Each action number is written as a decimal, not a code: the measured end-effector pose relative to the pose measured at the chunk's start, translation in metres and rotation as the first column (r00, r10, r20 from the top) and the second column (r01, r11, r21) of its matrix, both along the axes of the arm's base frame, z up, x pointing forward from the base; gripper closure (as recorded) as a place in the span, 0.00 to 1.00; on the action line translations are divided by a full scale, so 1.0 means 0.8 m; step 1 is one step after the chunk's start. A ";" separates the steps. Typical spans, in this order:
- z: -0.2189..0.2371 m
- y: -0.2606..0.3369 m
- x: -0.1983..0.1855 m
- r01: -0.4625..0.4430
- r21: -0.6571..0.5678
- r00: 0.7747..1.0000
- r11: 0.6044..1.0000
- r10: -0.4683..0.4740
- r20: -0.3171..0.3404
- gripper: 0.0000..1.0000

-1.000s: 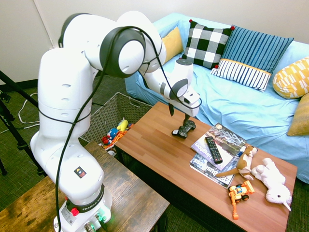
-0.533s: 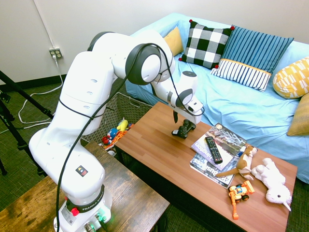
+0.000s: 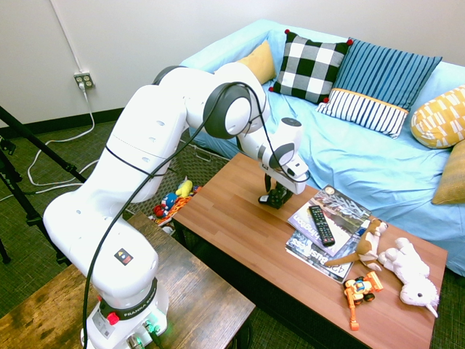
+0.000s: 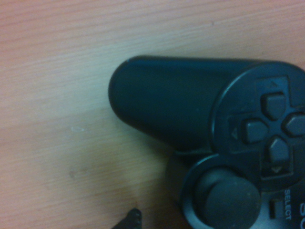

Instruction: Put the gamepad in the basket

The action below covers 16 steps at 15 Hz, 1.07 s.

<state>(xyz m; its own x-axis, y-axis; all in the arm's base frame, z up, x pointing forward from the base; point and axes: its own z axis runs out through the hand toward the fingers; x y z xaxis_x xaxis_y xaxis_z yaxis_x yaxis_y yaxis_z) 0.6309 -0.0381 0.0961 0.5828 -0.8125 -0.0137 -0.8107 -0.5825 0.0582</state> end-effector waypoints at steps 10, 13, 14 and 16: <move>-0.008 -0.008 -0.001 0.009 0.016 1.000 1.000 -0.009 -0.004 1.00; 0.002 -0.009 0.000 0.003 0.025 1.000 1.000 -0.004 0.011 1.00; 0.014 -0.007 -0.002 -0.004 0.027 1.000 1.000 0.003 0.022 1.00; 0.050 0.010 -0.011 -0.027 0.031 0.998 0.999 0.025 0.049 1.00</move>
<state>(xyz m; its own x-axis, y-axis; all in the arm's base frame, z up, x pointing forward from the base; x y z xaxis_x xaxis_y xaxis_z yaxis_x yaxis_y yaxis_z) 0.6220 -0.0299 0.1360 0.6044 -0.7966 -0.0105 -0.7967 -0.6044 0.0001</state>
